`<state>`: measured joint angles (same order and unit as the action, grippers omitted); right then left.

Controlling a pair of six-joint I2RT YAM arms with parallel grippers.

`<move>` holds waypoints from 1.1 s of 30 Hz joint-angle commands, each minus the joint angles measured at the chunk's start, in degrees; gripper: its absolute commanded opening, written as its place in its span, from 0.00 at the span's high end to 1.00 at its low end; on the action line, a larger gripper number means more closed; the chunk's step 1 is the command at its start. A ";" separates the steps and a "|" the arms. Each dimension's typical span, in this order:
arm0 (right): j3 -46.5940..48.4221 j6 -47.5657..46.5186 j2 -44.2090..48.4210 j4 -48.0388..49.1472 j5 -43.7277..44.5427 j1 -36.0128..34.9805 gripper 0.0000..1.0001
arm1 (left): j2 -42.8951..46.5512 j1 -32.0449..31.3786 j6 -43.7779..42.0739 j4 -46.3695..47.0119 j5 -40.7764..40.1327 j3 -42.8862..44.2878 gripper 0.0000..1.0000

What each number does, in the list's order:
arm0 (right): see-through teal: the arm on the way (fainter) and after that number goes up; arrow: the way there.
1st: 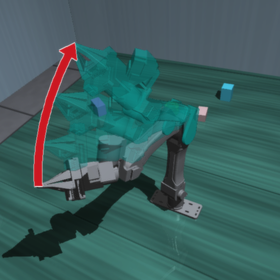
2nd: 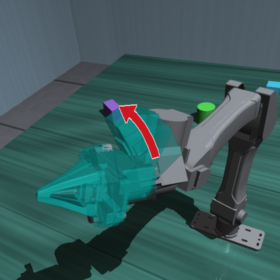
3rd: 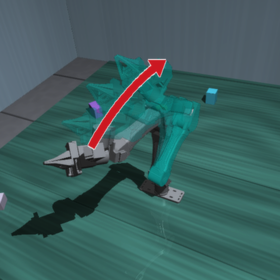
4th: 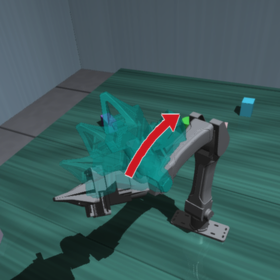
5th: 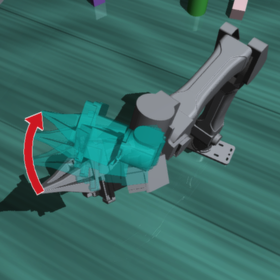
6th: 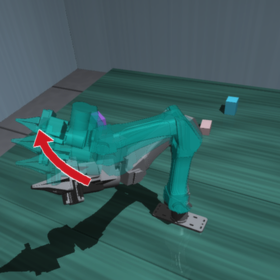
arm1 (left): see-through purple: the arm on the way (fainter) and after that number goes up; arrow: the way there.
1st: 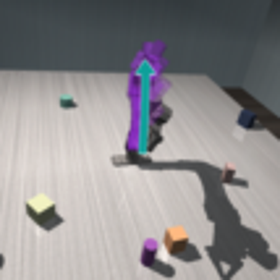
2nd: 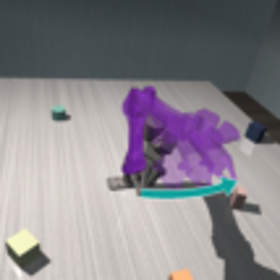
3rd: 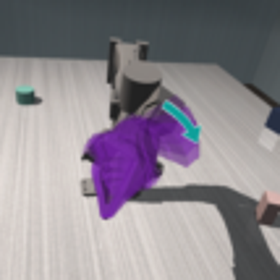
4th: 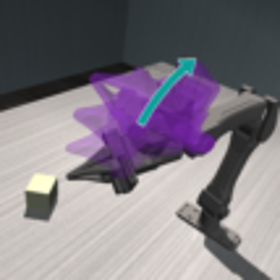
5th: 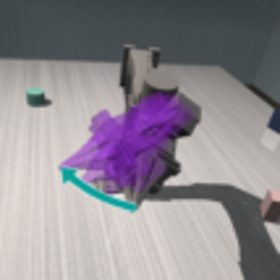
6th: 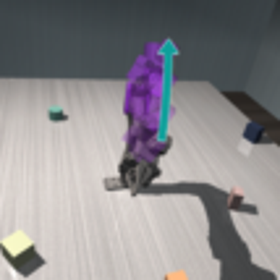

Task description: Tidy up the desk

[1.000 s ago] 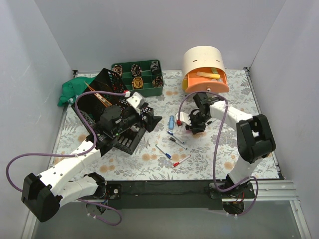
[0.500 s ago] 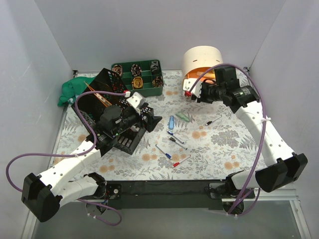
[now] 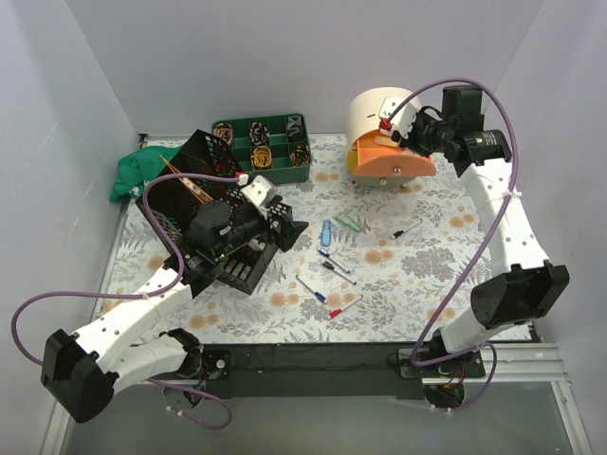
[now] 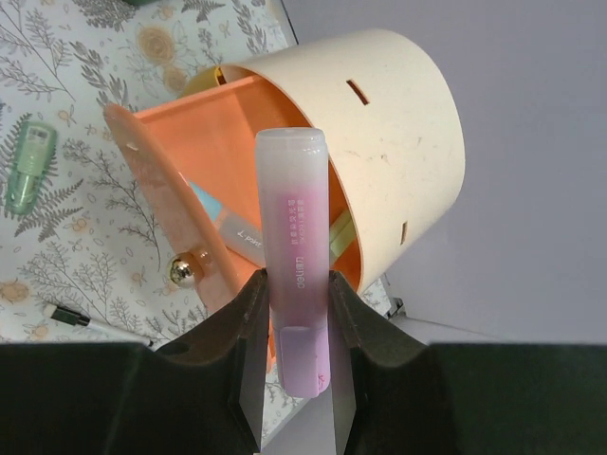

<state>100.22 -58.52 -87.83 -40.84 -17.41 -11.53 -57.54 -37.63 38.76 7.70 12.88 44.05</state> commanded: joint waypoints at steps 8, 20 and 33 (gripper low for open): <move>2.25 1.21 -5.68 1.82 -2.37 2.48 0.73 | 0.85 -0.25 -0.97 -0.41 -0.32 1.30 0.02; 5.07 3.50 -8.93 1.99 -2.19 3.00 0.47 | 0.76 -0.25 -1.06 -0.50 -0.40 1.30 0.02; -4.58 12.82 5.63 5.50 -18.53 2.92 0.53 | 0.50 -0.34 -0.36 -0.58 0.74 1.47 0.02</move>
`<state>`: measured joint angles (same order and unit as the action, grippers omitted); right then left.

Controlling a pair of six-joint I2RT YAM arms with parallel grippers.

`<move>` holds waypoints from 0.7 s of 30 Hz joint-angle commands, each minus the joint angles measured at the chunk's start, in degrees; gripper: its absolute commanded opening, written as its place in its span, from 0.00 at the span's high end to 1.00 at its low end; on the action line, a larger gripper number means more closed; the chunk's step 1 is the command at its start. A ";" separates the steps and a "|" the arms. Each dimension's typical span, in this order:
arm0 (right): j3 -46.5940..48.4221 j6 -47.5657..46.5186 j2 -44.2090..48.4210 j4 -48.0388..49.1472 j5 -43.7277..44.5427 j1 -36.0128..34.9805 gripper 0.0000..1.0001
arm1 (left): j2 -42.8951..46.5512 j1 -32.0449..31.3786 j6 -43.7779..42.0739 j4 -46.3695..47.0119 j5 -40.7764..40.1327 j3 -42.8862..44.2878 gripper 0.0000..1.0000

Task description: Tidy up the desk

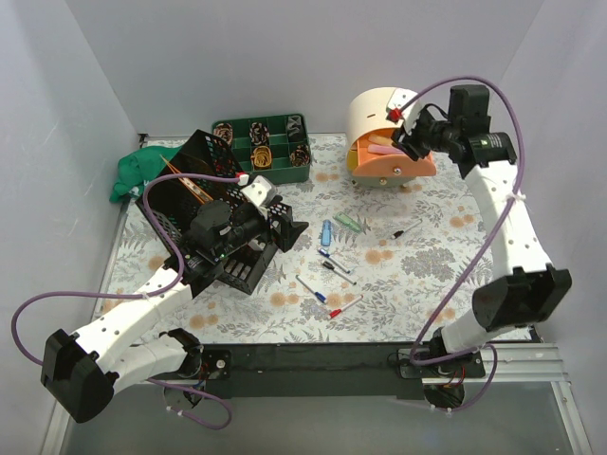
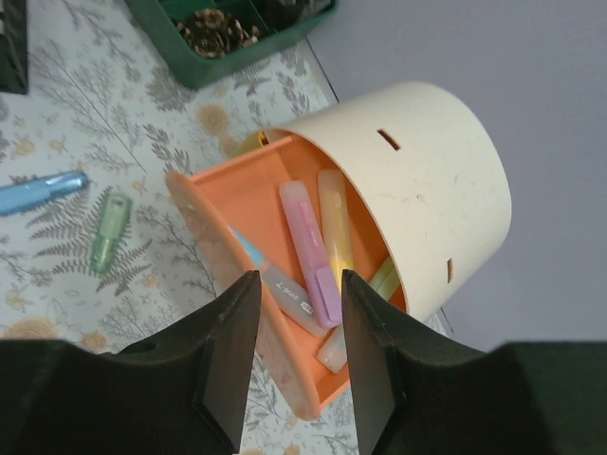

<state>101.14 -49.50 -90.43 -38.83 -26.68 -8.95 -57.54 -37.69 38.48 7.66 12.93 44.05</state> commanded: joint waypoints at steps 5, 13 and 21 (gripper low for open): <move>-17.70 2.22 14.49 5.87 -11.38 0.43 0.71 | 0.06 -0.45 0.19 -0.54 1.05 1.56 0.02; -28.54 -3.41 21.52 5.96 -8.83 0.43 0.88 | -0.73 -0.45 0.46 -0.45 1.31 1.56 0.02; -33.82 -6.05 22.23 5.78 -5.85 0.95 0.94 | -0.65 -0.45 0.46 -0.54 1.13 1.56 0.02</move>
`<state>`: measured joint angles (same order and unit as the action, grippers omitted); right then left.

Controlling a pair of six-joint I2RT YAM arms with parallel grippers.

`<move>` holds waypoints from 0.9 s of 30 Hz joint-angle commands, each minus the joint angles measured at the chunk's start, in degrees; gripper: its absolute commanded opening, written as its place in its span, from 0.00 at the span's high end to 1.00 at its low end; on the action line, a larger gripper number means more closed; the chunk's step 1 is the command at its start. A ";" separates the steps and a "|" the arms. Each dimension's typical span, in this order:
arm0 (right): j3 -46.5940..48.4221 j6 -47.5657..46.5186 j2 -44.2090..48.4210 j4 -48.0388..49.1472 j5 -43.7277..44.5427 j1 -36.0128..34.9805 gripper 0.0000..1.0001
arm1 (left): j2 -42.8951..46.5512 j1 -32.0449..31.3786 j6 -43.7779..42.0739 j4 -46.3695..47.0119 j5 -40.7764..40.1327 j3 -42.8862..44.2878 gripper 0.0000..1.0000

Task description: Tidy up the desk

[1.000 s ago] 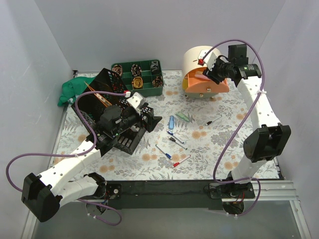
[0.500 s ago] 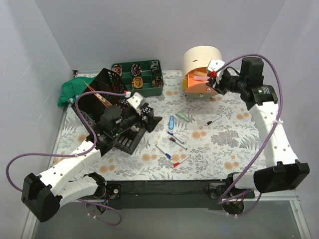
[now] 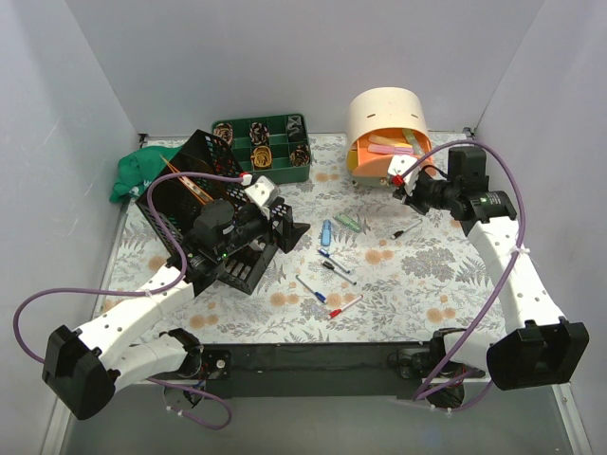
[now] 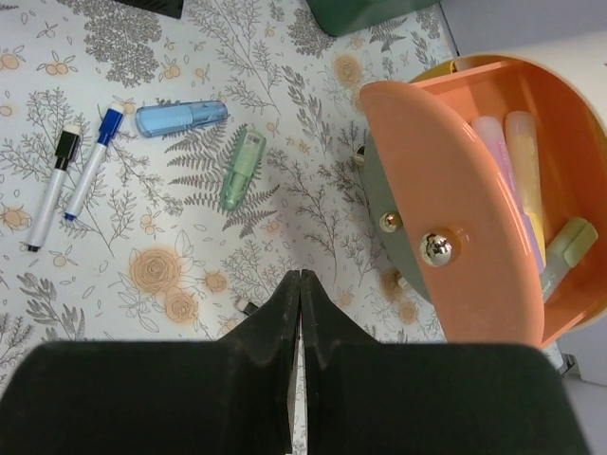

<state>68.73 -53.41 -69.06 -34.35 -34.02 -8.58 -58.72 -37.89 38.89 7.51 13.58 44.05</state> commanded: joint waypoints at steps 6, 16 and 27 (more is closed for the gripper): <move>-1.93 -4.16 -0.20 0.69 3.34 1.28 0.95 | 0.71 -0.26 -0.05 -0.48 0.48 1.56 0.02; 1.49 -9.34 -5.64 -1.42 5.37 1.99 0.97 | 0.80 -0.34 -0.22 -0.56 0.57 1.65 0.02; 15.55 -2.76 -20.76 2.26 9.93 1.90 0.95 | 0.89 -0.34 -0.84 -0.83 -0.22 1.74 0.02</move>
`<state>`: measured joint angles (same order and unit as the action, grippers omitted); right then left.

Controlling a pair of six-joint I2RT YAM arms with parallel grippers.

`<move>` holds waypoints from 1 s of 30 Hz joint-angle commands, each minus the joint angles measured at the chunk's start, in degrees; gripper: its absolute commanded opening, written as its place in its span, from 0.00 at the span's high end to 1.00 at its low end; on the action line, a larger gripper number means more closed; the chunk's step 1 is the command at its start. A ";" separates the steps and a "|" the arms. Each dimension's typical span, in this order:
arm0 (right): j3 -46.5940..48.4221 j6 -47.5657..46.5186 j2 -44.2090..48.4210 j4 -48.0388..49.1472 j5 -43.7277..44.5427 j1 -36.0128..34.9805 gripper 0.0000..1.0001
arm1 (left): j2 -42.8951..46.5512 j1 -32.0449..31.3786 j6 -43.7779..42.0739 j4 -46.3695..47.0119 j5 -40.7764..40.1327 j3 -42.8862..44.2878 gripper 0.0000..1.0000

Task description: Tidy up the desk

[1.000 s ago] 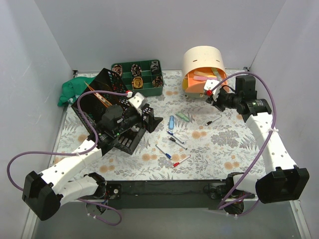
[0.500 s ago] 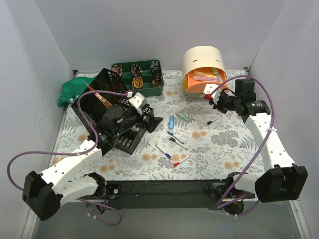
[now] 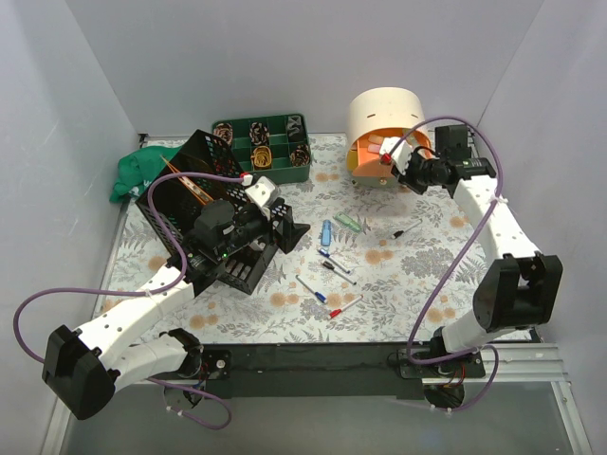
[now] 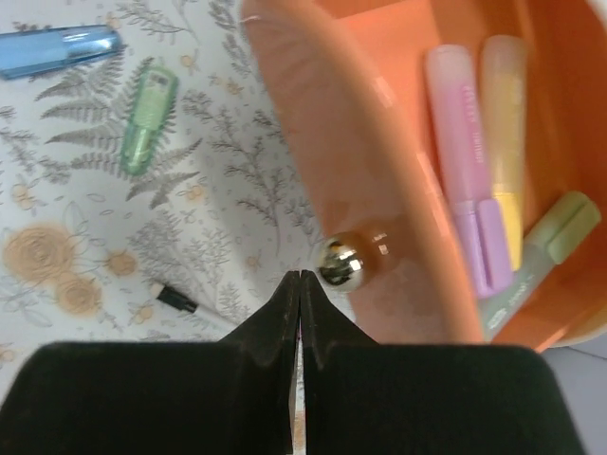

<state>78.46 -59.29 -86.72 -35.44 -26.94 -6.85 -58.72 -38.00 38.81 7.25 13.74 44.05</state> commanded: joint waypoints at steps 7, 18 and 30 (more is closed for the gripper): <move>8.82 7.60 -7.41 11.77 7.42 -0.18 0.87 | 1.15 -0.23 -1.01 -0.65 -0.55 1.65 0.02; 6.18 14.63 -9.96 25.68 13.75 -3.17 0.69 | 0.97 -0.23 -1.28 -0.74 -0.91 1.65 0.02; 0.12 25.08 -9.17 36.82 21.92 -4.22 0.54 | 1.06 -0.32 -1.37 -0.74 -0.91 1.65 0.02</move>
<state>80.47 -40.34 -97.34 -7.27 -9.28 -10.96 -58.72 -38.02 38.33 6.55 13.26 44.05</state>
